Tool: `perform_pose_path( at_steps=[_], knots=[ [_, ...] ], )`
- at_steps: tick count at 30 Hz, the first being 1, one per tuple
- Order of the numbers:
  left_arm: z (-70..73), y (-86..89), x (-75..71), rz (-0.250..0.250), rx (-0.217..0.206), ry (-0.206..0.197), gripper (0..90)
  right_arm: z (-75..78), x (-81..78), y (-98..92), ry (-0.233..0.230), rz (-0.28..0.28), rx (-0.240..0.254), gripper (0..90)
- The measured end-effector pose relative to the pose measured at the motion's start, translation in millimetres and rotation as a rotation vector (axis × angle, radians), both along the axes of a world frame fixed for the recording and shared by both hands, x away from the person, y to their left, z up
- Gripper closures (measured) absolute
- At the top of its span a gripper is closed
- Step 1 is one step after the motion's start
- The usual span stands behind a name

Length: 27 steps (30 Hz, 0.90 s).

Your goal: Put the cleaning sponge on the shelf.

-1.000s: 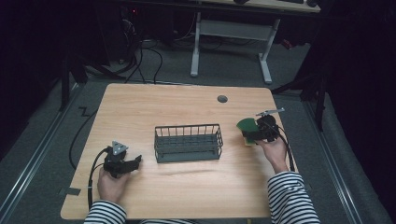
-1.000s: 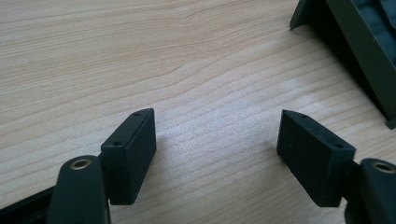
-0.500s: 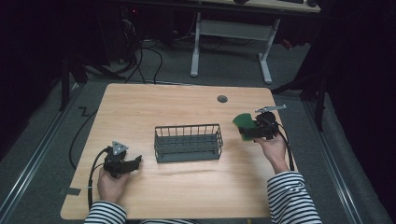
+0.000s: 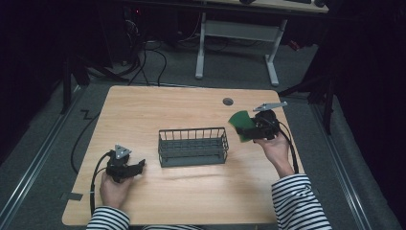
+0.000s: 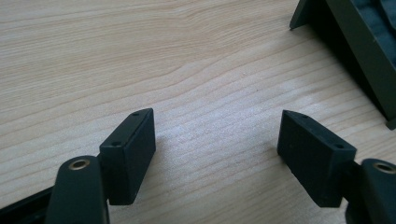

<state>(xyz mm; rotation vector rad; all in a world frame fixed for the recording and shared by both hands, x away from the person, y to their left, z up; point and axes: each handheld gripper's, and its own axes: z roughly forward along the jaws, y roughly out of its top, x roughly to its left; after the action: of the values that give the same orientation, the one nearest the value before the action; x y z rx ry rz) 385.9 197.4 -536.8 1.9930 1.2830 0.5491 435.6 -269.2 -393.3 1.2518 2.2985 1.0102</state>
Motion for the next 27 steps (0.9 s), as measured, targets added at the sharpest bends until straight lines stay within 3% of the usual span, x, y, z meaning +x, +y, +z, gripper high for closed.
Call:
perform_pose_path(
  at_steps=[14,27],
  knots=[
    [0.1,0.3,0.0,0.001,0.0,0.002,28.1,20.9,-2.7,36.3,-0.041,0.105,0.003,29.9],
    [0.1,0.5,0.1,0.001,-0.002,0.001,28.3,7.2,5.8,74.5,-0.016,0.165,-0.044,29.8]
  ],
)
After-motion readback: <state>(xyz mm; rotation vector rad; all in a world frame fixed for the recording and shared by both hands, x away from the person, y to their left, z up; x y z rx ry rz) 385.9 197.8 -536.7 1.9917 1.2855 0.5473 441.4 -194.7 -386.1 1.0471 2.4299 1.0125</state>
